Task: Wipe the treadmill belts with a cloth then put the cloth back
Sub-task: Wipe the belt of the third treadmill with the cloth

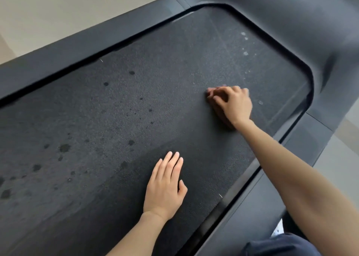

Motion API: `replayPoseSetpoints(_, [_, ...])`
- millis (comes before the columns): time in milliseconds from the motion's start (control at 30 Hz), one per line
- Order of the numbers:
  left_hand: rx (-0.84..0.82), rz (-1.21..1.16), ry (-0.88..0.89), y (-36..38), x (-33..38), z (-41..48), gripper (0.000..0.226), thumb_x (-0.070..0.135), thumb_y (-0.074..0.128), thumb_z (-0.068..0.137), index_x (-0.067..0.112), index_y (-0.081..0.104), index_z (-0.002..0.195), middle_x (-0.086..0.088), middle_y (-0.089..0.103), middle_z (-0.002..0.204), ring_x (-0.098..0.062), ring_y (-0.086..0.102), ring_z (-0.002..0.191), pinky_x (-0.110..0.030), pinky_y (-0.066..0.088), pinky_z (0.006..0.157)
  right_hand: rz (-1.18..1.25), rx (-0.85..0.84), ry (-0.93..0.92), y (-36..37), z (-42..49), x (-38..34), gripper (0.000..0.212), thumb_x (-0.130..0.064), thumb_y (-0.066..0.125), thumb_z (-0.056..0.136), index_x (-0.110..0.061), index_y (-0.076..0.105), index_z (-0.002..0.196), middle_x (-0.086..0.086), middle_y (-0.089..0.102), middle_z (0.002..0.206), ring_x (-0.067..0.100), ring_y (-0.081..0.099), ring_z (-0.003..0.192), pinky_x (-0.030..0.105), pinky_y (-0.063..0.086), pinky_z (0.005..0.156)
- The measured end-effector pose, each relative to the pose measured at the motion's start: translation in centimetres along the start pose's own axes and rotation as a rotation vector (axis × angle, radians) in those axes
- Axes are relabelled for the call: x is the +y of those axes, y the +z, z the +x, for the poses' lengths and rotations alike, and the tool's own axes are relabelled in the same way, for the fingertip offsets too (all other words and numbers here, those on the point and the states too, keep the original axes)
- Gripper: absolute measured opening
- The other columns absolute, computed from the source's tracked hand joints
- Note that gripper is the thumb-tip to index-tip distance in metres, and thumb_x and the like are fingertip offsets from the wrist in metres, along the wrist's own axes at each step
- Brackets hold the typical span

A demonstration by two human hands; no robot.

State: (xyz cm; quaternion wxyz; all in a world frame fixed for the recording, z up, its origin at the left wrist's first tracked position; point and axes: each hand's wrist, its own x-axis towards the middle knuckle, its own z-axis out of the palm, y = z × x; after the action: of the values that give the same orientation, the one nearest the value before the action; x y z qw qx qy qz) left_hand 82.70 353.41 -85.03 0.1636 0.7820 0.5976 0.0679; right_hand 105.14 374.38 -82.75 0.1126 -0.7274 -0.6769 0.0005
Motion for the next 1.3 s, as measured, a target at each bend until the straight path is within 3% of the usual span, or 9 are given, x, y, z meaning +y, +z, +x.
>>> replayPoseSetpoints(67, [0.008,-0.002,0.004,0.1,-0.1,0.1,0.057,0.028,0.037,0.084,0.009,0.047,0.136,-0.005,0.042,0.145,-0.021,0.033,0.138,-0.041,0.022,0.111,0.007,0.030,0.202,0.4,0.5,-0.3,0.039,-0.048,0.052,0.090,-0.024,0.060,0.120,0.009,0.059,0.117,0.033,0.044,0.111,0.038,0.041,0.079])
replayPoseSetpoints(133, [0.005,0.006,0.005,0.2,-0.2,0.1,0.057,0.028,0.037,0.083,0.010,0.047,0.136,-0.005,0.042,0.145,-0.021,0.033,0.138,-0.040,0.024,0.112,-0.022,0.047,0.139,0.9,-0.8,-2.4,0.039,-0.045,0.053,0.090,-0.022,0.060,0.121,0.010,0.060,0.115,0.032,0.045,0.107,0.038,0.041,0.079])
replayPoseSetpoints(333, [-0.004,0.003,0.002,0.3,-0.2,0.0,0.057,0.028,0.039,0.083,0.010,0.047,0.136,-0.006,0.042,0.145,-0.021,0.031,0.138,-0.040,0.022,0.112,0.111,0.078,-0.608,1.0,-8.1,-6.9,0.030,-0.040,0.060,0.085,-0.019,0.071,0.104,0.006,0.067,0.098,0.028,0.056,0.080,0.034,0.048,0.067])
replayPoseSetpoints(433, [0.007,0.009,0.000,0.2,-0.2,0.0,0.056,0.029,0.037,0.083,0.010,0.048,0.135,-0.005,0.043,0.144,-0.020,0.033,0.137,-0.040,0.020,0.112,0.054,0.074,-0.776,0.4,-6.4,-4.7,0.030,-0.041,0.058,0.086,-0.020,0.072,0.104,0.005,0.068,0.096,0.028,0.059,0.076,0.033,0.051,0.062])
replayPoseSetpoints(700, [0.063,-0.029,0.008,0.4,-0.4,0.0,0.054,0.029,0.035,0.084,0.010,0.051,0.133,-0.003,0.046,0.142,-0.019,0.035,0.136,-0.038,0.020,0.112,0.032,0.074,0.261,-0.2,-1.7,3.5,0.037,-0.049,0.052,0.090,-0.029,0.059,0.121,0.007,0.059,0.117,0.031,0.045,0.111,0.037,0.043,0.076])
replayPoseSetpoints(967, [0.069,-0.008,-0.020,-0.2,1.7,0.3,0.051,0.029,0.031,0.088,0.008,0.055,0.128,-0.009,0.048,0.140,-0.025,0.040,0.133,-0.045,0.033,0.109,0.044,0.081,-0.336,-0.9,-10.5,3.2,0.032,-0.036,0.067,0.083,-0.020,0.068,0.110,0.009,0.063,0.100,0.032,0.055,0.084,0.038,0.052,0.068])
replayPoseSetpoints(1100, [0.070,0.037,0.114,0.1,4.5,5.9,0.050,0.031,0.036,0.096,0.011,0.036,0.142,-0.006,0.029,0.152,-0.021,0.019,0.143,-0.040,0.014,0.116,-0.079,0.097,-0.645,-1.5,-9.0,6.8,0.032,-0.042,0.055,0.086,-0.024,0.069,0.108,0.005,0.066,0.098,0.027,0.059,0.079,0.035,0.052,0.061])
replayPoseSetpoints(1167, [0.029,0.100,0.142,0.6,5.0,9.4,0.056,0.034,0.027,0.098,0.013,0.016,0.149,-0.002,0.010,0.158,-0.018,0.000,0.145,-0.036,0.000,0.118,-0.092,0.098,-0.488,-1.6,-7.1,8.6,0.028,-0.039,0.059,0.085,-0.024,0.070,0.106,0.007,0.066,0.097,0.031,0.059,0.082,0.039,0.053,0.062])
replayPoseSetpoints(1300, [0.029,0.152,0.118,2.2,5.1,11.6,0.057,0.036,0.022,0.098,0.016,0.011,0.150,0.002,0.008,0.158,-0.016,-0.002,0.145,-0.037,-0.002,0.118,0.070,0.089,0.269,-1.5,-3.4,11.3,0.034,-0.044,0.057,0.089,-0.030,0.061,0.119,0.007,0.059,0.114,0.032,0.046,0.109,0.040,0.047,0.080])
